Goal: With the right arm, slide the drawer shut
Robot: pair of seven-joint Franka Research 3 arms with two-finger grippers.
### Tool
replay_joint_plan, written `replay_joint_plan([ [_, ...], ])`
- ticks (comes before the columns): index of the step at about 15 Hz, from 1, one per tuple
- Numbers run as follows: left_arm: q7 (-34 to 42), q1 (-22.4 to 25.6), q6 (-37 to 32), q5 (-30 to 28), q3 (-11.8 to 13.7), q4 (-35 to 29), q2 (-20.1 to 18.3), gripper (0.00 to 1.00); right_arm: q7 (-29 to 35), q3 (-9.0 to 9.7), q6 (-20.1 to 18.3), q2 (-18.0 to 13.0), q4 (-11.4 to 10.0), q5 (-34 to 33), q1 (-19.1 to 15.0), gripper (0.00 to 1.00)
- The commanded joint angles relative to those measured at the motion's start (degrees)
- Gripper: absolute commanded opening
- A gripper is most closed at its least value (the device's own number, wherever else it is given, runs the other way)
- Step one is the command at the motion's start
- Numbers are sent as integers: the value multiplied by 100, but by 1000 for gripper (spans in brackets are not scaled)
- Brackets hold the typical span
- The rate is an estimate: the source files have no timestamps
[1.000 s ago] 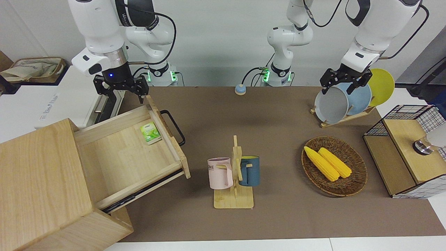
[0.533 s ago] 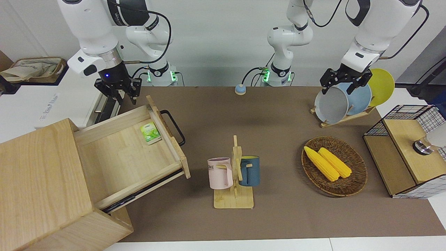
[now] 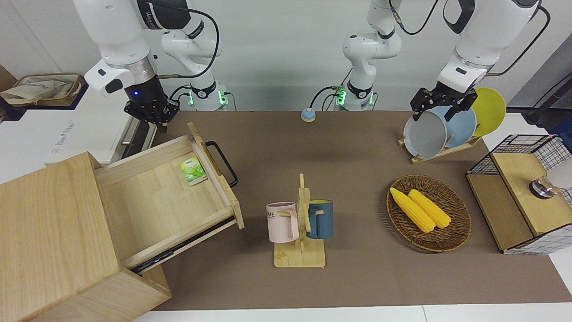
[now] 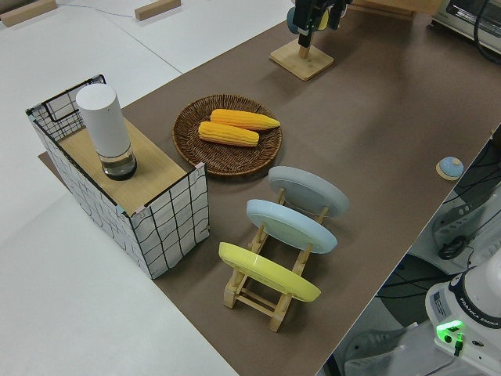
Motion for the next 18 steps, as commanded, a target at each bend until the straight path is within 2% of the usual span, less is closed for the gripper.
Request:
replay_joint_plan([
  [1,56,22,-113,98,-37,140,65,993,-145,20,-52,-201,146,85,-35,0],
  [4,56,22,-113,98,-37,149,65,993,-49,64,-61,-289,217,85,35,0],
  [6,56,22,-113,98,-37,149,65,993,379,134,-26,-350,225,120,71,0],
  [8,56,22,-113,98,-37,140,65,993,881,292,0,-350,225,85,211,0],
  [10,56,22,-113,98,-37,149,65,993,1460,293,26,-342,217,76,543,0],
  [15,56,22,-113,98,-37,149,65,993,3007,319,395,-237,199,59,1230,0],
  [18,56,22,-113,98,-37,149,65,993,3877,319,519,18,173,-134,1607,0],
])
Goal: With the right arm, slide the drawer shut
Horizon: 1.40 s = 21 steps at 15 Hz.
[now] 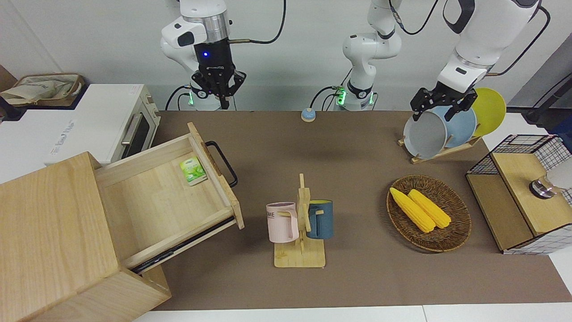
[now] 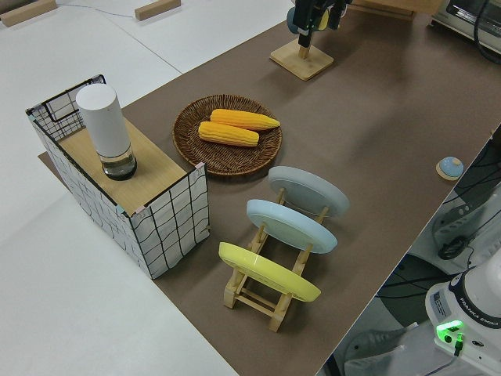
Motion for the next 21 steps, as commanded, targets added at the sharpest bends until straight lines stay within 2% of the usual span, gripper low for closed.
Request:
replay_joint_plan([
  [1,55,22,-113,98,-37,149,65,993,1096,-34,242,359,-31,-214,436,0],
  [3,55,22,-113,98,-37,149,65,993,1764,-25,373,535,-57,-302,664,0],
  [6,55,22,-113,98,-37,140,65,993,2809,-25,453,965,-93,-302,762,0],
  [8,55,22,-113,98,-37,149,65,993,3487,-25,602,1107,-355,-311,850,0],
  [10,55,22,-113,98,-37,149,65,993,3743,-34,708,1177,-514,-302,824,0],
  [13,55,22,-113,98,-37,149,65,993,4174,-51,831,1344,-594,-293,780,0],
  [16,55,22,-113,98,-37,149,65,993,4447,-112,1059,1511,-611,-311,736,0],
  [21,55,22,-113,98,-37,140,65,993,4421,-271,1288,1644,-603,-346,622,0],
])
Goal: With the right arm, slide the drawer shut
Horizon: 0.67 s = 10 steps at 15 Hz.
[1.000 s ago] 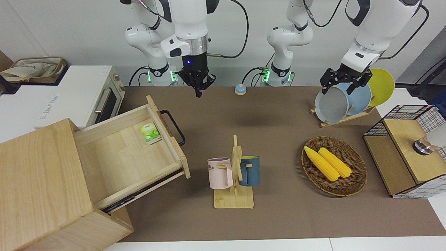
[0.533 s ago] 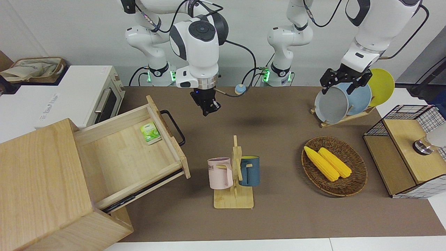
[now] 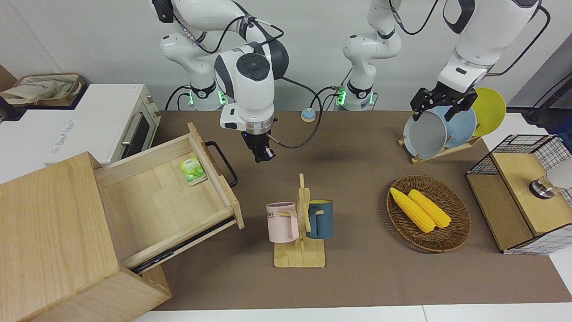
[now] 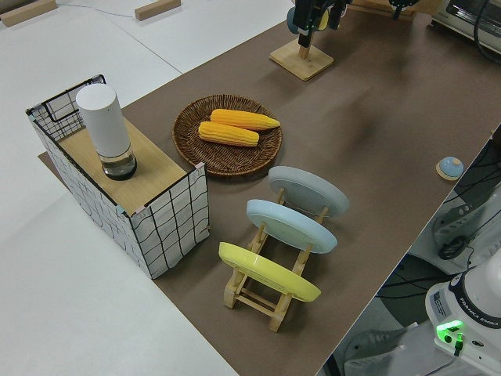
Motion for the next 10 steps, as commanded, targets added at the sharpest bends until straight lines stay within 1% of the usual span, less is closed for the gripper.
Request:
replay_joint_plan([
  [1,55,22,-113,98,-37,140,65,993,116,18,270,61,-65,-121,-222,0],
  [2,55,22,-113,98,-37,149,65,993,107,18,296,78,-65,-112,-283,0],
  [4,55,22,-113,98,-37,149,65,993,98,18,305,87,-65,-112,-301,0],
  [8,55,22,-113,98,-37,149,65,993,-16,26,305,131,-65,-121,-547,0],
  [10,55,22,-113,98,-37,140,65,993,-25,18,305,149,-48,-121,-617,0],
])
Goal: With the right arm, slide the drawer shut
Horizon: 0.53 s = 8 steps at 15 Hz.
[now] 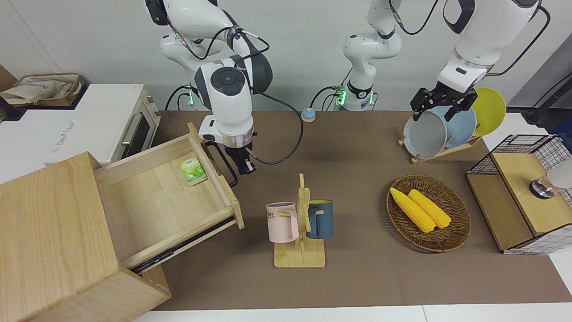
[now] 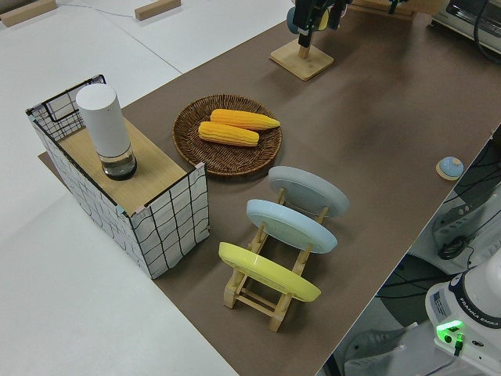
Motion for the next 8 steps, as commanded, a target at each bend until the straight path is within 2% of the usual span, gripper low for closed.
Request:
replay_joint_plan([
  [1,56,22,-113,98,-37,149,65,993,-12,93,133,51,-29,-101,-251,0],
  [4,56,22,-113,98,-37,149,65,993,-29,102,202,78,-2,-118,-339,0],
  [8,56,22,-113,98,-37,149,65,993,-21,93,633,95,-11,-276,-550,0],
])
